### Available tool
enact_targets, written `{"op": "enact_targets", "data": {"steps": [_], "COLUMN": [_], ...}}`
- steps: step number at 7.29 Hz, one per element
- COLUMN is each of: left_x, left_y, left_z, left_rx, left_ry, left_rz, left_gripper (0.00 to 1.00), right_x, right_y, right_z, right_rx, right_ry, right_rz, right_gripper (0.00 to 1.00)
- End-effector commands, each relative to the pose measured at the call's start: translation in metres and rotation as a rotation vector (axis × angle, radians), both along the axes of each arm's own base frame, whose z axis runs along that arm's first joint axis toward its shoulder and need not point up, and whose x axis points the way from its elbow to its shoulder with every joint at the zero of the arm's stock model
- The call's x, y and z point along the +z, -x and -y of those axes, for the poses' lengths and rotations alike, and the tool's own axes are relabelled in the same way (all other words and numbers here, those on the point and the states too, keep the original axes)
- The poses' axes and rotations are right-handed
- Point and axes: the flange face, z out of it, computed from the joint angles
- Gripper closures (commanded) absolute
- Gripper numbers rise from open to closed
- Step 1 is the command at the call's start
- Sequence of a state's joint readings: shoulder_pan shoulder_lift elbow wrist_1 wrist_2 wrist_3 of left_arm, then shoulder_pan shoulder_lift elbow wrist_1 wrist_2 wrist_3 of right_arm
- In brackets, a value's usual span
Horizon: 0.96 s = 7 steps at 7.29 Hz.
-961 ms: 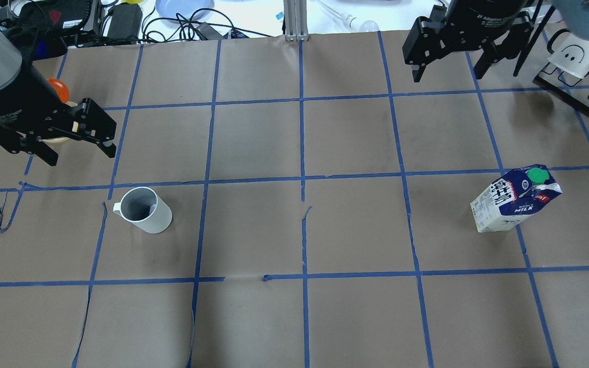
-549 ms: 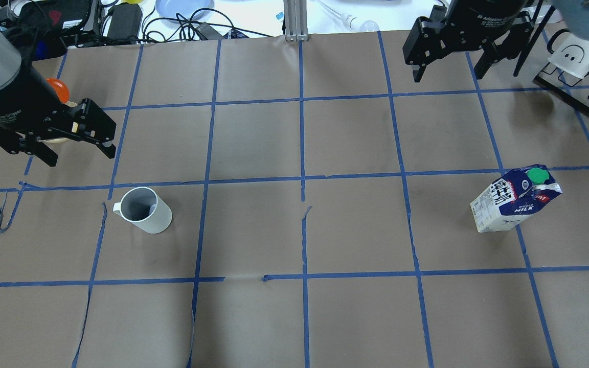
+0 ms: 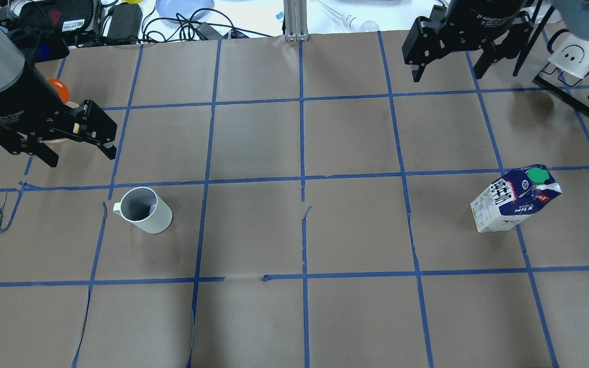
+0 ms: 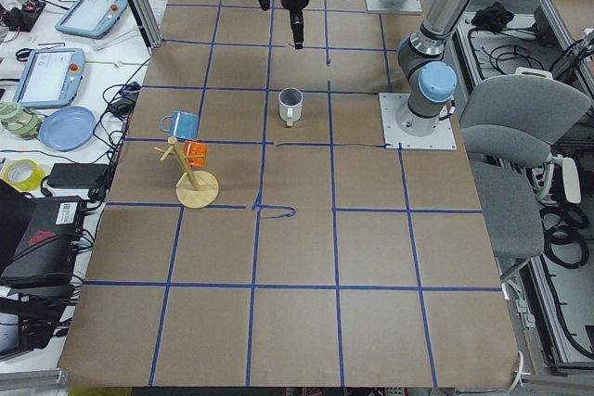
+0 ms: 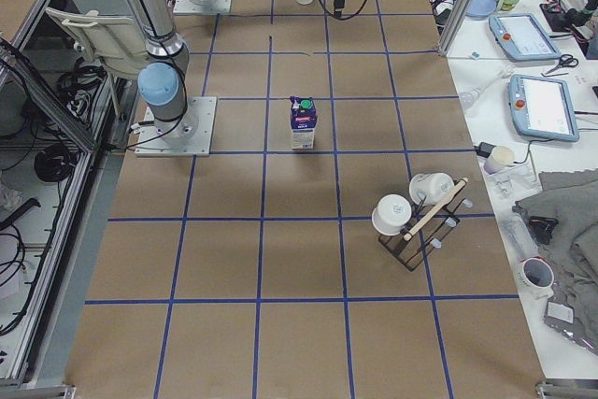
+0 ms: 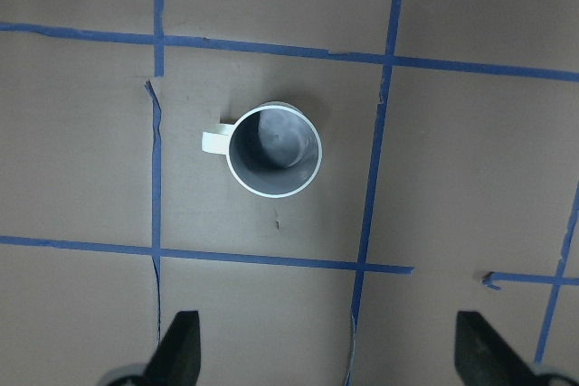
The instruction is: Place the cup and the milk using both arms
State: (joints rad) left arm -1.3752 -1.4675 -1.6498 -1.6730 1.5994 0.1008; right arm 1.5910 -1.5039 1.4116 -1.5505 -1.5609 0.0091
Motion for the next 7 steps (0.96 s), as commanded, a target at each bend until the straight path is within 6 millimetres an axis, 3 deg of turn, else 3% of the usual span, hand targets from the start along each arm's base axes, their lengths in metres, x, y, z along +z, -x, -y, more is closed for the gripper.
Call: {"op": "enact_targets", "data": {"steps": [1,4,7], "left_x": [0.005,0.002,-0.001], "left_y": [0.007,0.029,0.03], "left_z": [-0.002,-0.002,-0.003], "left_rx": [0.047,0.035,0.024], "left_ry": [0.011,0.01,0.004], "left_rz": [0.017,0.017,0.01], "left_gripper": [0.0,0.0,0.0], "right_x": [-0.001,-0.001,-0.001], "right_y": [0.0,0.001,0.0], "right_z": [0.0,0.001,0.0], "right_rx": [0.007,0.004,0.006], "right_ry": [-0.001,0.002,0.0], "right_rz": [0.0,0.003,0.001], "right_gripper": [0.0,0.0,0.0]}}
